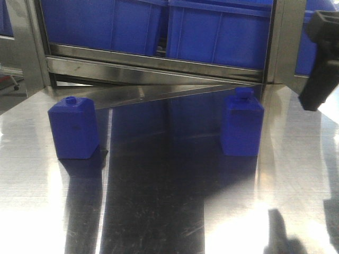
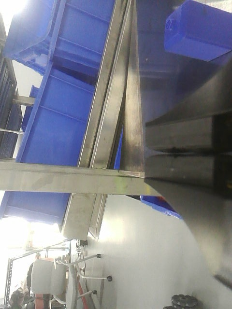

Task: Pick and sort blue part to right shelf
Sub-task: 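Lower the open right gripper over the blue part nearer it, then close the right gripper on the blue part and lift it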

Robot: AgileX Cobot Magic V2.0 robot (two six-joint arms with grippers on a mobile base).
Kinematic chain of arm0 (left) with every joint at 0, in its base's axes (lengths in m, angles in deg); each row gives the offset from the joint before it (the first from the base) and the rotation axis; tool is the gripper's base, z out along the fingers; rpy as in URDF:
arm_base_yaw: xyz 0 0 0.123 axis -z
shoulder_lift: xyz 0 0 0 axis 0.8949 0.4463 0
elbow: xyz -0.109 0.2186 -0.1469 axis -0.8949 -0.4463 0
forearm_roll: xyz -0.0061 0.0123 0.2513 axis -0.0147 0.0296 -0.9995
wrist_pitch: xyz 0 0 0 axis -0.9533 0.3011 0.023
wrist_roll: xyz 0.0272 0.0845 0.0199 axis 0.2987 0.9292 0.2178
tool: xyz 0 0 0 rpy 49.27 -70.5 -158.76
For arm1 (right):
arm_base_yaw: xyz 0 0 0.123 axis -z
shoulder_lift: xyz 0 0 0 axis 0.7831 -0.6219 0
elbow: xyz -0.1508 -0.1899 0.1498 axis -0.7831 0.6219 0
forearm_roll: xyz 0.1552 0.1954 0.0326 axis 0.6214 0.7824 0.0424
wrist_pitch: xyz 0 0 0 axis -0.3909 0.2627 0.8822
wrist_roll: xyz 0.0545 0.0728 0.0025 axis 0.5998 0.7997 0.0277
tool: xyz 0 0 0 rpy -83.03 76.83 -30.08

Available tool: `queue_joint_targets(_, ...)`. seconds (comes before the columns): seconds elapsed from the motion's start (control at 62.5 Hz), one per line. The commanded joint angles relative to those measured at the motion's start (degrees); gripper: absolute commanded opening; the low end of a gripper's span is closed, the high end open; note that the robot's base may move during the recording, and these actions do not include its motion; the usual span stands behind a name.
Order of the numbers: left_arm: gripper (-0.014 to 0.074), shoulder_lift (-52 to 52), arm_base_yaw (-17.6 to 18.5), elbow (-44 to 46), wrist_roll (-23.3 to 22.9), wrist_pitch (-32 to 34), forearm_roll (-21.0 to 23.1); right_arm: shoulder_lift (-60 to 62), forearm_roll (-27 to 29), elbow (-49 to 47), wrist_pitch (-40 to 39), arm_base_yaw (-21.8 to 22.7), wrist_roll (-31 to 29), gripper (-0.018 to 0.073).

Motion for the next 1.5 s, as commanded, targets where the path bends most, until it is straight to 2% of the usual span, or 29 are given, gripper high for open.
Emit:
queue_joint_targets(0.0, 0.0123, -1.18, 0.0, -1.24, 0.02, 5.19, 0.49, -1.72, -0.76, -6.6, 3.18, -1.19, 0.65, 0.0614)
queue_joint_targets(0.32, 0.0123, -1.18, 0.0, -1.24, 0.02, 5.19, 0.49, -13.18, -1.18, -22.64, 12.73, -4.22, 8.57, 0.0614)
queue_joint_targets(0.672, 0.0123, -1.18, 0.0, -1.24, 0.02, 5.19, 0.49, -24.97, -5.6, -36.14, 19.82, -7.75, 10.84, 0.0614)
queue_joint_targets(1.488, 0.0123, -1.18, 0.0, -1.24, 0.02, 5.19, 0.49, -34.16, -5.8, -38.18, 18.5, -8.69, 15.0, 0.0614)
